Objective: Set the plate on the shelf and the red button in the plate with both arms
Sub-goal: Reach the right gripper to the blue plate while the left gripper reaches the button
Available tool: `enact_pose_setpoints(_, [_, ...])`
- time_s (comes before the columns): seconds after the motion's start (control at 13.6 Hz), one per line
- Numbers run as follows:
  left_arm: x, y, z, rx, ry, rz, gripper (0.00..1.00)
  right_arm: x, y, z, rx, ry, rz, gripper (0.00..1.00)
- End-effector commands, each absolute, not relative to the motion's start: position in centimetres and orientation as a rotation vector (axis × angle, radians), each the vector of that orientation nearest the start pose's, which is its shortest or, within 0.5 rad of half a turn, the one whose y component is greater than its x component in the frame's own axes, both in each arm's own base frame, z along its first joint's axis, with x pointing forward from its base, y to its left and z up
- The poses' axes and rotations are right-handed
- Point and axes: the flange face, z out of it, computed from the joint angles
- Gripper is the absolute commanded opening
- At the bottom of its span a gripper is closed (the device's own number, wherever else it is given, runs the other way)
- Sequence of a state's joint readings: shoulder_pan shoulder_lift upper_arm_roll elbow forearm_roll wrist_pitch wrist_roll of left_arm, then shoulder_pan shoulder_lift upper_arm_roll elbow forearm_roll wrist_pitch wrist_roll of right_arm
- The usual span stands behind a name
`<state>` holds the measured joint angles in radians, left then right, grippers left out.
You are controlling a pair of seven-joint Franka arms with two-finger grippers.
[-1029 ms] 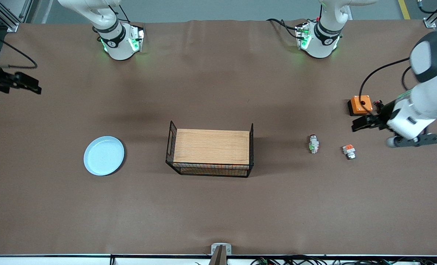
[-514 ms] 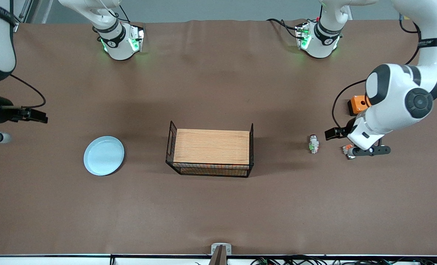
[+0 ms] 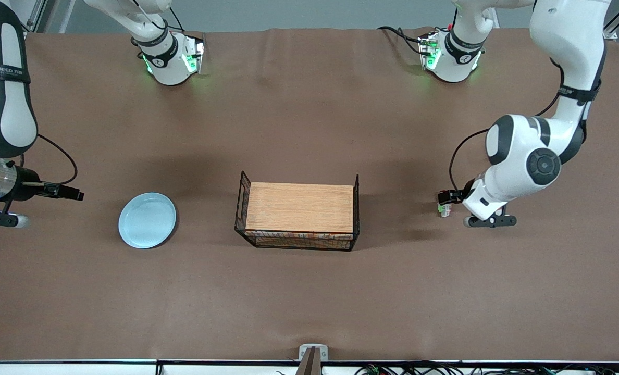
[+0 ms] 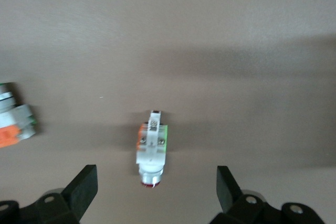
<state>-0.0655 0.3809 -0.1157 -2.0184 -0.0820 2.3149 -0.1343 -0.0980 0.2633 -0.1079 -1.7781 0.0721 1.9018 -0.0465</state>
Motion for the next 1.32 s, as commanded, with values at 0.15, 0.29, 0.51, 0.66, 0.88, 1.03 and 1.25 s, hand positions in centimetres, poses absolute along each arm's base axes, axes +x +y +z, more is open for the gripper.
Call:
enact_pose_setpoints(0.15, [58.1, -11.3, 22.1, -3.192, 0.059, 0.107, 1.00, 61.0, -11.8, 37.4, -3.079, 0.230, 0.057, 1.00])
enact_pose_setpoints(0.29, [58.0, -11.3, 21.2, -3.195, 0.059, 0.092, 1.00, 62.1, -12.2, 34.4, -3.097, 0.134, -0.001, 1.00])
enact_pose_setpoints(0.51, [57.6, -11.1, 19.4, -3.179, 0.093, 0.114, 1.00, 63.3, -12.3, 30.1, -3.115, 0.080, -0.049, 1.00])
enact_pose_setpoints(0.66, [57.3, -11.0, 18.5, -3.178, 0.098, 0.111, 0.98, 62.8, -12.0, 27.7, -3.115, 0.010, -0.038, 1.00])
enact_pose_setpoints(0.88, [57.1, -11.0, 17.9, -3.177, 0.109, 0.118, 0.75, 60.9, -11.3, 24.1, -3.086, 0.011, -0.082, 1.00])
enact_pose_setpoints(1.03, [57.2, -10.7, 17.9, -3.157, 0.145, 0.111, 0.58, 60.1, -10.8, 22.1, -3.094, 0.020, -0.111, 1.00])
enact_pose_setpoints(1.25, [57.2, -10.6, 17.9, -3.157, 0.159, 0.111, 0.34, 60.0, -10.5, 20.1, -3.100, 0.008, -0.120, 1.00])
